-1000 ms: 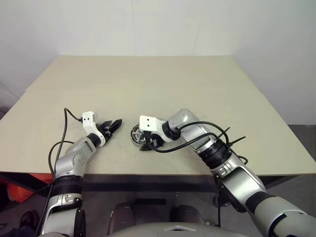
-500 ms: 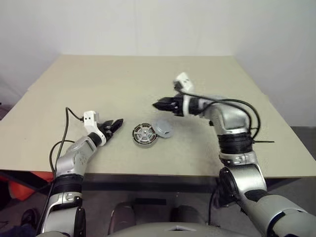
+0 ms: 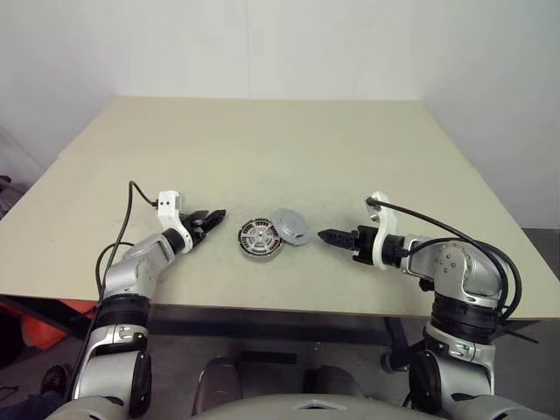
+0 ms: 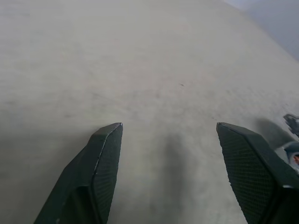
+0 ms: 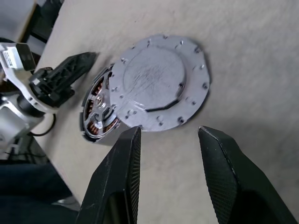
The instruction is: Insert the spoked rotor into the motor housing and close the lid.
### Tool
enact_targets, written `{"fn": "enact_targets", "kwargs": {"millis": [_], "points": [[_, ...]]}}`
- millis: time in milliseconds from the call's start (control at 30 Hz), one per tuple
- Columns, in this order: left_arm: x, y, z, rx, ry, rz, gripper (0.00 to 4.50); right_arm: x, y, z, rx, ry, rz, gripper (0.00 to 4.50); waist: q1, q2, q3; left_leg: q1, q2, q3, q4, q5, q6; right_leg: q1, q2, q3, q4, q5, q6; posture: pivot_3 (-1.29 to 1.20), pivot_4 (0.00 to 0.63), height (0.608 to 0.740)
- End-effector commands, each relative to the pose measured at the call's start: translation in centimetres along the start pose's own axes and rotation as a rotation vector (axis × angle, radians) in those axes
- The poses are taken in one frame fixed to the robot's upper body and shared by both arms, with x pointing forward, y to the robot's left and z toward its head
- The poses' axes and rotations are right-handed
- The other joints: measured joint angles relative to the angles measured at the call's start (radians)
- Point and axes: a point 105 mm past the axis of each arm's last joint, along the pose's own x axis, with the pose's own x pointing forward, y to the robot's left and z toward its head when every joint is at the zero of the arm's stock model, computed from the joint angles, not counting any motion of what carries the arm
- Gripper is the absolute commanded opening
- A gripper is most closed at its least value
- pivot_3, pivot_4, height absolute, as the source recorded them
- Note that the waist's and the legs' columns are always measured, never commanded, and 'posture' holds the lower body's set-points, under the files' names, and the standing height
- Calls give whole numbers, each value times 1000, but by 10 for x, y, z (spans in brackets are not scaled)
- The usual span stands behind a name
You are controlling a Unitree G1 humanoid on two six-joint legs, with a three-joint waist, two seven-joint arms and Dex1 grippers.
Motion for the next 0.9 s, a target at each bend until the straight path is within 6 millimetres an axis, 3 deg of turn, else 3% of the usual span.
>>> {"fn": "enact_targets", "kwargs": {"millis": [33,433,567,667,767,900], "points": [[4,-5,8,22,-9,-27,3383,2,-8,-4,83,-15,-9,1939,0,0,0,0,0,0,0,0,0,0,0,0,0,0,0,0,0,740],[-6,3,11,33,-11,4,3383,27,-17,-2,196,-35,-7,1939,-9,0,0,1,0,0,-2,1,-2,0,-1,0,0,0,0,0,0,740],[-7,4,10,32,-11,12,3383,28,-19,13,-42,-79,-85,1939,-8,0,0,2,0,0,-3,2,-3,0,-1,0,0,0,0,0,0,740],[-7,5,10,31,-11,15,3383,23,3,35,-340,-142,-60,1939,-4,0,0,1,0,0,-3,2,-3,0,-1,0,-1,0,1,0,0,740],[-8,5,10,30,-11,16,3383,26,17,37,-570,-140,-41,1939,-4,0,0,0,0,0,-3,2,-3,0,-1,0,-3,1,2,0,0,740],[-7,4,9,31,-10,15,3383,34,32,38,-690,-166,22,2855,-5,0,0,-1,0,0,-4,1,-2,0,0,-1,-3,1,2,0,0,740]]}}
